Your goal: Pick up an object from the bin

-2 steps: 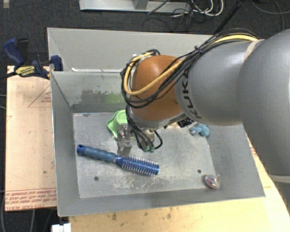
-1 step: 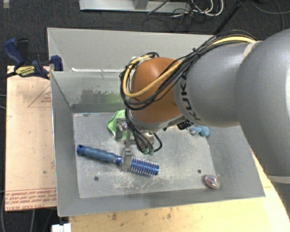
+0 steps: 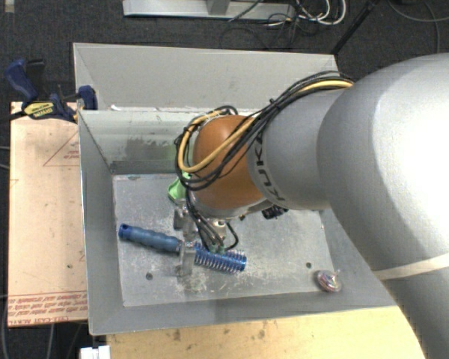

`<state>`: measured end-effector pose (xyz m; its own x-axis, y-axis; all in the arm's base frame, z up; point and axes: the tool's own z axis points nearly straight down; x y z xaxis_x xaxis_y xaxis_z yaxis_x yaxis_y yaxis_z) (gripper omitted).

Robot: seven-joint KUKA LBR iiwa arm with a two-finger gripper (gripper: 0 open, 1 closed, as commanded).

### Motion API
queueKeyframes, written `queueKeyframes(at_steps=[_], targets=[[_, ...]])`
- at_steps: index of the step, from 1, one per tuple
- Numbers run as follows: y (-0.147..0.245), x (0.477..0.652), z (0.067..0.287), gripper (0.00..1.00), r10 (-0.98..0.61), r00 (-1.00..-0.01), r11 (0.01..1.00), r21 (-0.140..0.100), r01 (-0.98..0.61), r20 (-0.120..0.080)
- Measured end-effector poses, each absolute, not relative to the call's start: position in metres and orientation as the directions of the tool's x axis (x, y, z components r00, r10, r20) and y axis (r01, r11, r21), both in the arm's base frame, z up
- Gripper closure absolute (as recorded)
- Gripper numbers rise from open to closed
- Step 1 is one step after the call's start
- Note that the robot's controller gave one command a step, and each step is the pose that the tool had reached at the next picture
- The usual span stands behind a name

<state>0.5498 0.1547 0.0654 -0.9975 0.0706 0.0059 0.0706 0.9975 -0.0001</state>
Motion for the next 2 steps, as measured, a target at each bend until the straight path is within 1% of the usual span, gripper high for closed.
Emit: queueKeyframes(at_steps=[1, 2], targets=[[0.155, 0.552, 0.070, 1.00, 0.072, -0.997, 0.997, 0.002, 0.072, -0.001], [0.164, 0.547, 0.229, 1.00, 0.051, -0.999, 0.999, 0.004, 0.051, -0.008]])
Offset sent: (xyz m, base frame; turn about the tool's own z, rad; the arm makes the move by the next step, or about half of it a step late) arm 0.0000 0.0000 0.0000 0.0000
